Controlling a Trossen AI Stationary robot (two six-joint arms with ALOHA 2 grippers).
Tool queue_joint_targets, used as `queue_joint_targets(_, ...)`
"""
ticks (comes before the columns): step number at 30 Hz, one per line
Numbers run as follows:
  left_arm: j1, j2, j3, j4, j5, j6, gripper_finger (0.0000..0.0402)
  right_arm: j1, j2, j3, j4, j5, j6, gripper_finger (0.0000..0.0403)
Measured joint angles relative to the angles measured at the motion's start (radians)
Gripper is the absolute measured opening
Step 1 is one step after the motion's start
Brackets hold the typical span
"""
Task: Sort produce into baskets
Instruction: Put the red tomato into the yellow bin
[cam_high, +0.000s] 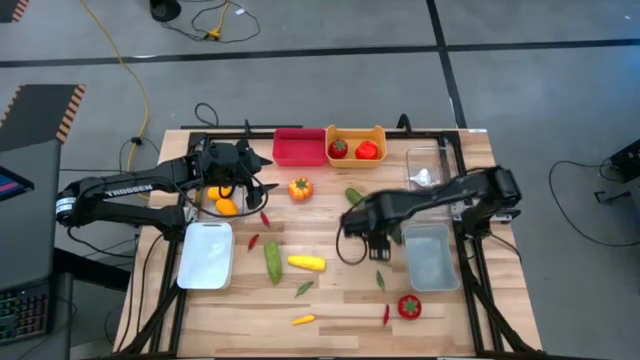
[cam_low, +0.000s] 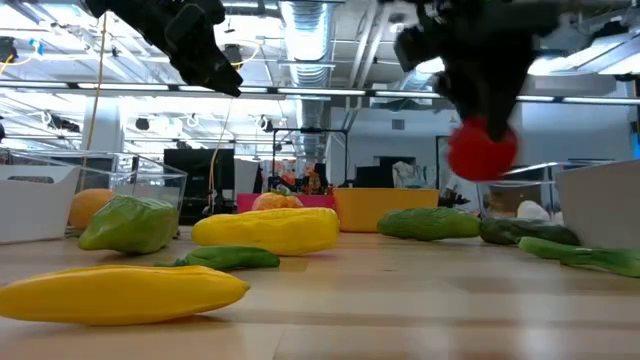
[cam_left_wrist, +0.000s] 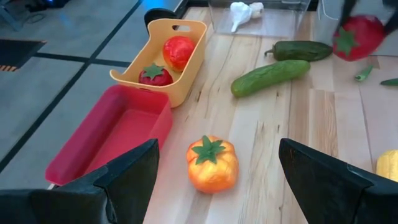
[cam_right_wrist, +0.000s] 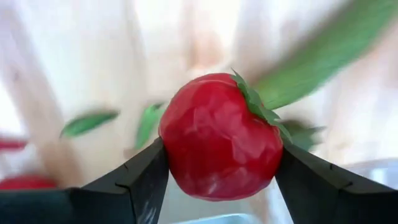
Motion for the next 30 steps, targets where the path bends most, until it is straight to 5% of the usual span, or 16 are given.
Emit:
queue_joint_targets(11, 0.0, 0.0, 0.0, 0.0, 0.0, -0.003, 0.0318, -0.242, -0.125, 0.001, 0.242, 0.33, -0.095, 0.0287)
queue_joint_targets(19, 0.0, 0.0, 0.0, -0.001, 0.0, -0.004, 0.0318, -0.453, -0.045, 0.001, 0.524, 0.345, -0.21, 0.0286)
queue_joint_targets(30, 0.0, 0.0, 0.0, -0.001, -0.002, -0.004, 0.0318, -0.647, 0.089, 0.001, 0.605, 0.341, -0.231, 0.0286)
